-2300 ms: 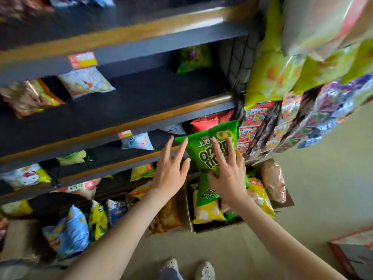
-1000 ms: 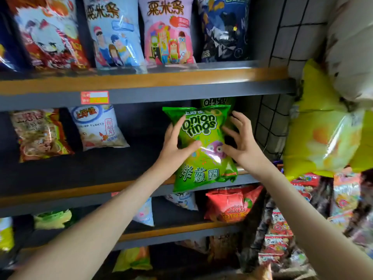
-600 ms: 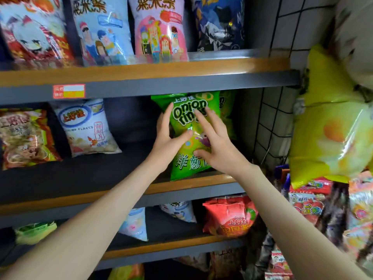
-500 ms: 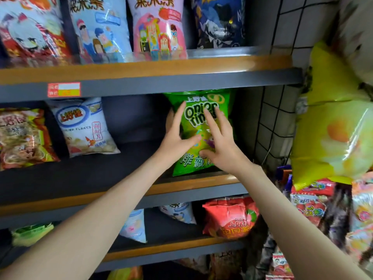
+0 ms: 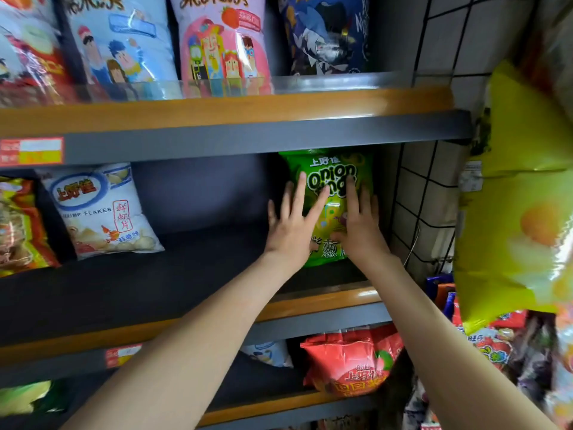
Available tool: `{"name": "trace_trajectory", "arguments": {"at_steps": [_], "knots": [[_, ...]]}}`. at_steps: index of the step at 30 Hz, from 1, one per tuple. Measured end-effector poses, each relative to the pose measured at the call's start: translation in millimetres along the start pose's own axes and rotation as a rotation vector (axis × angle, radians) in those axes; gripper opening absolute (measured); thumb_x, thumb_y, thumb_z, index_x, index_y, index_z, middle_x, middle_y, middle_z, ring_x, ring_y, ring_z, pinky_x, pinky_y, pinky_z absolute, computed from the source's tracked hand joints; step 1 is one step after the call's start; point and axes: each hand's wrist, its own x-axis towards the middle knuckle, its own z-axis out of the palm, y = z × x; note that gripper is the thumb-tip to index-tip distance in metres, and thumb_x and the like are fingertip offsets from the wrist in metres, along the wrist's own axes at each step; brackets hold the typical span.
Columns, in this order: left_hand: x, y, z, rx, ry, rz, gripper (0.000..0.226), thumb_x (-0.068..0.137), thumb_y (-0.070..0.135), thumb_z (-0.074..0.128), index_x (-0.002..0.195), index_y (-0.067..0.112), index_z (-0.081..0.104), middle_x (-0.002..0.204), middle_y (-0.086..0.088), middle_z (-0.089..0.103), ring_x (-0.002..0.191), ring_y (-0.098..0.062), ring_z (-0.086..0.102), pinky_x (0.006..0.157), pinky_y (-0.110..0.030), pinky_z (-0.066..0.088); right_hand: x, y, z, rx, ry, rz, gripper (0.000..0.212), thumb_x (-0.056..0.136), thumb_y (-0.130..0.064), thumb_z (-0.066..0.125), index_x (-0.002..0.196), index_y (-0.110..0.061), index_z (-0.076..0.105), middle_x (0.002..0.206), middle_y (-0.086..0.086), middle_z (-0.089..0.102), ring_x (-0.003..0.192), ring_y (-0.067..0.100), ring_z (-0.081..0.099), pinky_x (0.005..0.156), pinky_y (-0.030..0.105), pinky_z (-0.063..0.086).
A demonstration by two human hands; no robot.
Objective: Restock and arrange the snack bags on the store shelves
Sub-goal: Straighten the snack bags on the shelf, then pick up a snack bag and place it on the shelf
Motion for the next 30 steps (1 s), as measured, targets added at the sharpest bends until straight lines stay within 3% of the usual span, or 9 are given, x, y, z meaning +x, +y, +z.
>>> {"name": "trace_trajectory", "arguments": {"at_steps": [3, 7, 10, 13, 17, 19, 21, 25, 30], "knots": [[3.1, 0.4, 6.3, 0.123, 0.121, 0.001, 0.119, 0.079, 0.015, 0.072, 0.143, 0.029, -0.028, 0.145, -0.009, -0.040, 0.143, -0.033, -0.018, 0.112, -0.057, -0.004, -2.0, 0.6, 1.9, -0.026, -0.019, -0.054, 0.108, 0.084, 0.000, 0.066, 0.148, -0.032, -0.015, 0.159, 0.001, -0.016, 0.145, 0.031, -0.015, 0.118, 0.049, 0.005], [-3.1, 9.6, -4.0, -0.065, -0.128, 0.022, 0.102, 0.087, 0.012, 0.061, 0.148, 0.032, -0.020, 0.154, -0.006, -0.032, 0.145, -0.030, -0.015, 0.116, -0.049, -0.003, -19.0, 1.4, -3.9, -0.212, -0.058, -0.010, 0.101, 0.088, -0.013, 0.062, 0.149, -0.030, -0.016, 0.159, 0.005, -0.016, 0.146, 0.030, -0.014, 0.118, 0.052, 0.008], [-28.2, 28.7, -23.0, -0.204, -0.093, -0.038, 0.090, 0.089, 0.017, 0.056, 0.152, 0.030, -0.007, 0.158, -0.008, -0.018, 0.146, -0.027, -0.010, 0.117, -0.046, -0.003, -53.9, -9.6, -6.8, -0.182, 0.105, -0.107, 0.084, 0.085, -0.012, 0.055, 0.153, -0.020, 0.006, 0.159, 0.016, 0.006, 0.146, 0.036, 0.004, 0.117, 0.052, 0.013], [-79.7, 54.8, -37.8, -0.384, 0.056, -0.136, 0.075, 0.089, 0.016, 0.054, 0.153, 0.019, 0.014, 0.159, -0.014, 0.003, 0.146, -0.031, 0.005, 0.118, -0.046, 0.009, -118.1, -15.3, -0.7, -0.035, 0.291, -0.178, 0.063, 0.085, -0.012, 0.044, 0.146, -0.005, 0.032, 0.148, 0.021, 0.033, 0.136, 0.034, 0.027, 0.114, 0.041, 0.023], [-189.1, 88.5, -24.6, -0.549, 0.131, -0.017, 0.054, 0.088, 0.003, 0.053, 0.140, 0.004, 0.039, 0.148, -0.016, 0.032, 0.136, -0.030, 0.031, 0.112, -0.040, 0.029, -237.3, 21.0, 19.1, 0.040, 0.193, -0.011, 0.052, 0.088, -0.007, 0.049, 0.139, 0.001, 0.039, 0.136, 0.017, 0.047, 0.126, 0.026, 0.036, 0.109, 0.031, 0.027], [-255.4, 102.6, -1.8, -0.628, -0.034, 0.050, 0.051, 0.088, 0.004, 0.052, 0.137, 0.005, 0.041, 0.145, -0.011, 0.035, 0.132, -0.026, 0.036, 0.110, -0.038, 0.032, -302.8, 51.8, 36.5, -0.019, 0.076, 0.137, 0.053, 0.088, -0.013, 0.046, 0.139, -0.001, 0.038, 0.133, 0.016, 0.048, 0.123, 0.027, 0.039, 0.108, 0.038, 0.033], [-316.9, 114.6, 23.7, -0.631, -0.350, 0.112, 0.053, 0.090, 0.016, 0.048, 0.141, 0.014, 0.037, 0.148, -0.003, 0.032, 0.133, -0.022, 0.035, 0.108, -0.039, 0.035, -361.4, 79.9, 52.4, -0.128, -0.100, 0.289, 0.059, 0.084, -0.023, 0.044, 0.139, -0.004, 0.034, 0.134, 0.017, 0.049, 0.121, 0.032, 0.044, 0.102, 0.049, 0.040], [-387.3, 117.1, 73.9, -0.440, -1.108, 0.022, 0.071, 0.097, 0.029, 0.044, 0.152, 0.033, 0.000, 0.159, -0.001, -0.011, 0.145, -0.027, 0.003, 0.118, -0.039, 0.016, -430.8, 119.8, 71.6, -0.328, -0.460, 0.582, 0.082, 0.071, -0.052, 0.047, 0.141, -0.011, 0.036, 0.133, 0.020, 0.052, 0.112, 0.042, 0.055, 0.083, 0.056, 0.049], [-387.9, 121.2, 116.0, -0.331, -1.198, 0.142, 0.070, 0.098, 0.030, 0.045, 0.153, 0.028, 0.002, 0.159, -0.005, -0.011, 0.145, -0.029, 0.004, 0.118, -0.042, 0.014, -440.3, 142.2, 91.3, -0.465, -0.538, 0.609, 0.114, 0.049, -0.066, 0.073, 0.145, -0.016, 0.035, 0.139, 0.026, 0.045, 0.115, 0.048, 0.050, 0.083, 0.059, 0.044]]}}
